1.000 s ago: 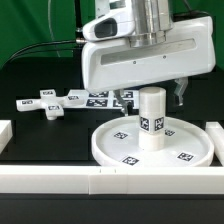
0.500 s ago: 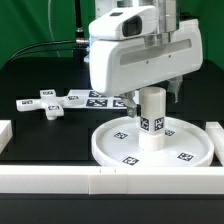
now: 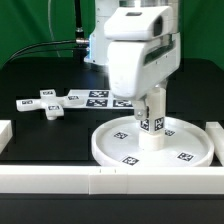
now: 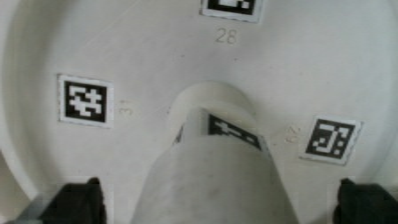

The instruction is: Assemble round table

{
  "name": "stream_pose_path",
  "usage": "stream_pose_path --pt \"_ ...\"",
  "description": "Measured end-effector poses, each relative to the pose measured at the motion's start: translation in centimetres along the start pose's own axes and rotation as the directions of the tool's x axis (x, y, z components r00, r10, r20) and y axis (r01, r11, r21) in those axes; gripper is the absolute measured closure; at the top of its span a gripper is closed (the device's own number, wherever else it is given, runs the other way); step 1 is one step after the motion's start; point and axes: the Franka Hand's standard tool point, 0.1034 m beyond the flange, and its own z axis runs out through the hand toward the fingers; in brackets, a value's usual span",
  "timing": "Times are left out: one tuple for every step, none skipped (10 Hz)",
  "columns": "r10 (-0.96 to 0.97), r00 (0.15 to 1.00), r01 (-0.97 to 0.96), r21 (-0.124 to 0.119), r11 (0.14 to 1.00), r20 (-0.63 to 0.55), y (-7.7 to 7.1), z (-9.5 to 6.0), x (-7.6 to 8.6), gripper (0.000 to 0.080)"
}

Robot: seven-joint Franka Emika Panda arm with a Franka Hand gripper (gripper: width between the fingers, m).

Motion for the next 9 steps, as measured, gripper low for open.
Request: stream_pose_path --pt "-0.059 0.998 0.059 0.000 0.998 0.013 0.15 0.02 0.18 0.0151" --pt "-0.095 0.995 0.095 0.003 0.995 0.020 0.16 0.01 0.18 0.0151" --pt "-0.154 0.988 0.154 0.003 0.988 0.026 0.14 0.04 0.12 0.0151" --pt "-0.192 0.981 0.192 0.001 0.981 0.028 0.15 0.04 0.13 0.0151" --pt "-0.260 0.965 0.261 -0.005 0.965 0.037 0.21 -0.01 0.21 0.0151" --pt "-0.313 0.949 0.313 -0.005 0.950 0.044 0.20 -0.02 0.28 0.0151" --pt "-0.333 0.941 0.334 -0.004 0.943 0.050 0.17 -0.03 0.33 0.0151" --pt "-0.396 0.916 0.397 0.001 0.918 0.060 0.17 -0.08 0.29 0.0151" --pt "-0.420 0.905 0.421 0.001 0.907 0.063 0.14 -0.03 0.16 0.0151"
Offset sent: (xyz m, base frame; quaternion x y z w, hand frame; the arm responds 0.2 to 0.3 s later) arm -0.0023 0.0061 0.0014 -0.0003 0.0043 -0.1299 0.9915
